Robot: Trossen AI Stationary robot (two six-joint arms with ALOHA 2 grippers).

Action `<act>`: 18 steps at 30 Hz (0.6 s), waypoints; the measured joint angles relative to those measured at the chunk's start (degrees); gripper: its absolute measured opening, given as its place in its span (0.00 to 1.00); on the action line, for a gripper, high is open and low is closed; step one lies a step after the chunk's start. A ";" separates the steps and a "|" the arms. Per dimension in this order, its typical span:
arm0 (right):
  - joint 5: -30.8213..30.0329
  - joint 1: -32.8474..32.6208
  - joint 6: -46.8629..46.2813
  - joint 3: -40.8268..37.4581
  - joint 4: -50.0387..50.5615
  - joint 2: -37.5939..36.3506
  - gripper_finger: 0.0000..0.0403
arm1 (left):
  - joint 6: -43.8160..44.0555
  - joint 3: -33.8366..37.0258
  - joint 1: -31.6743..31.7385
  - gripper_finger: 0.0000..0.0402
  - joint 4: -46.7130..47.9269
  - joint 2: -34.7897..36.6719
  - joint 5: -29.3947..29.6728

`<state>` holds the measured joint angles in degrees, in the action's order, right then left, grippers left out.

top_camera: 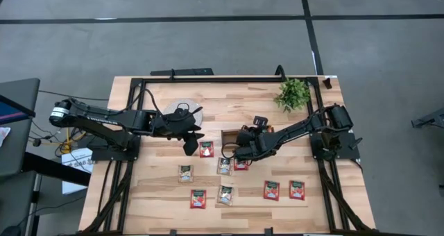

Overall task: Pick & Place Tea
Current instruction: Put the brown tea bag into the middle section of the wooden organizer

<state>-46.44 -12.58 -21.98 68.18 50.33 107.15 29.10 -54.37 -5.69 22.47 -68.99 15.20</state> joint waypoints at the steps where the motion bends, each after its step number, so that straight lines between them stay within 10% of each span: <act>1: 0.00 0.00 -0.02 0.00 0.04 0.00 0.00 | -0.01 0.00 0.00 0.37 -0.01 0.00 0.00; 18: 0.11 0.00 0.04 0.00 -0.01 0.00 0.09 | 0.11 0.00 0.00 0.37 -1.85 0.00 0.00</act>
<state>-46.33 -12.58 -21.93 68.18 50.33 107.15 29.21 -54.37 -5.69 20.62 -68.99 15.20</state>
